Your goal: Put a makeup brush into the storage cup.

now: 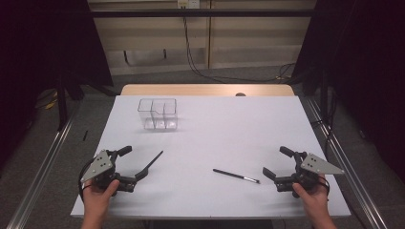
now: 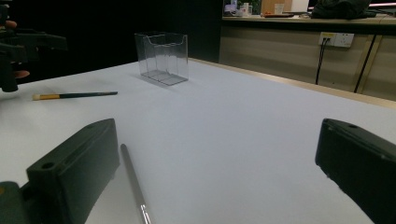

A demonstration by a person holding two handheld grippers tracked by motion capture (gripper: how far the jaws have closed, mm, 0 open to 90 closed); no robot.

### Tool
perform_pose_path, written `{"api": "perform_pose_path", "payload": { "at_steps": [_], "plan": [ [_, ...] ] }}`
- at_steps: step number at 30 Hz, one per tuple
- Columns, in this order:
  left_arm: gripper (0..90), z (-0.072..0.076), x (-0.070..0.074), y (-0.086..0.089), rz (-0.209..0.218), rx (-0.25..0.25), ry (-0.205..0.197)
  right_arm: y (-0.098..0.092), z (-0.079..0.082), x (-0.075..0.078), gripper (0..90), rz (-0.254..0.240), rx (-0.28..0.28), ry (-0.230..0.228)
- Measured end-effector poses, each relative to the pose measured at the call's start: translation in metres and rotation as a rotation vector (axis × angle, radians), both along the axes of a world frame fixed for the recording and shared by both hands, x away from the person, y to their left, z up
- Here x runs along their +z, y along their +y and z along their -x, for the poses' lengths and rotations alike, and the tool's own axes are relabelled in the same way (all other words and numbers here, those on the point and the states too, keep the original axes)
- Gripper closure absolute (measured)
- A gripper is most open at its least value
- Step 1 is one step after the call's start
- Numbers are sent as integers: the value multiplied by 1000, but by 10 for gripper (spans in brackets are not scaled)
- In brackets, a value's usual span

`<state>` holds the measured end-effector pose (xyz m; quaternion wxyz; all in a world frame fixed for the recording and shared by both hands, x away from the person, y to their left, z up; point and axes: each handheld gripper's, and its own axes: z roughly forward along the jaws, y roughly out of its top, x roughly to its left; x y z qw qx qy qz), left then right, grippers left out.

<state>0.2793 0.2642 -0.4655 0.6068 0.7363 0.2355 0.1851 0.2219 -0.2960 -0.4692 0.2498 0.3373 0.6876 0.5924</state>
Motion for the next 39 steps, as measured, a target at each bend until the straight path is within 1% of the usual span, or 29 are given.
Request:
{"api": "perform_pose_path", "payload": {
  "at_steps": [1,3,4,7,9,13,16,17,18,19,22,24,25,26,28,29,33,34,36,39],
  "plan": [
    [0,-1,-1,-2,5,0,6,0,0,1,0,-4,0,-2],
    [0,-4,-2,-4,-4,0,11,0,1,1,0,-4,-3,-5],
    [0,-5,-2,-6,-1,-1,15,1,1,2,0,-3,-2,-4],
    [0,-8,0,-9,-19,5,12,0,2,2,0,-4,-3,-6],
    [0,-9,1,-11,-39,8,18,1,4,3,0,0,-4,-11],
    [0,-11,4,-11,-52,9,27,1,6,4,0,8,0,-10],
    [0,-13,5,-10,-56,25,46,0,5,4,0,2,-6,-8],
    [0,-14,6,-10,-51,37,60,-1,4,4,0,3,-6,-10],
    [0,-15,7,-10,-60,40,66,-1,4,4,0,3,-8,-8],
    [0,-15,7,-10,-59,47,87,-1,3,4,0,3,-7,-8],
    [0,-17,6,-11,-85,66,125,0,2,3,0,10,-1,-7],
    [0,-18,6,-13,-120,68,141,1,1,3,0,17,3,-6],
    [0,-18,7,-14,-147,68,153,2,0,3,0,17,5,-6],
    [0,-19,7,-15,-161,70,164,2,0,3,0,20,7,-7],
    [0,-22,8,-17,-192,75,198,3,0,3,0,17,9,-6],
    [0,-23,8,-18,-197,76,209,4,-1,3,0,20,13,-5],
    [0,-28,6,-20,-236,73,284,4,-1,3,0,22,14,-5],
    [0,-29,6,-21,-245,71,308,3,-1,3,0,22,13,-6],
    [0,-31,8,-22,-273,69,316,2,-1,3,0,25,12,-7],
    [0,-34,10,-25,-306,60,358,1,-1,3,0,25,8,-5]
  ]
}}
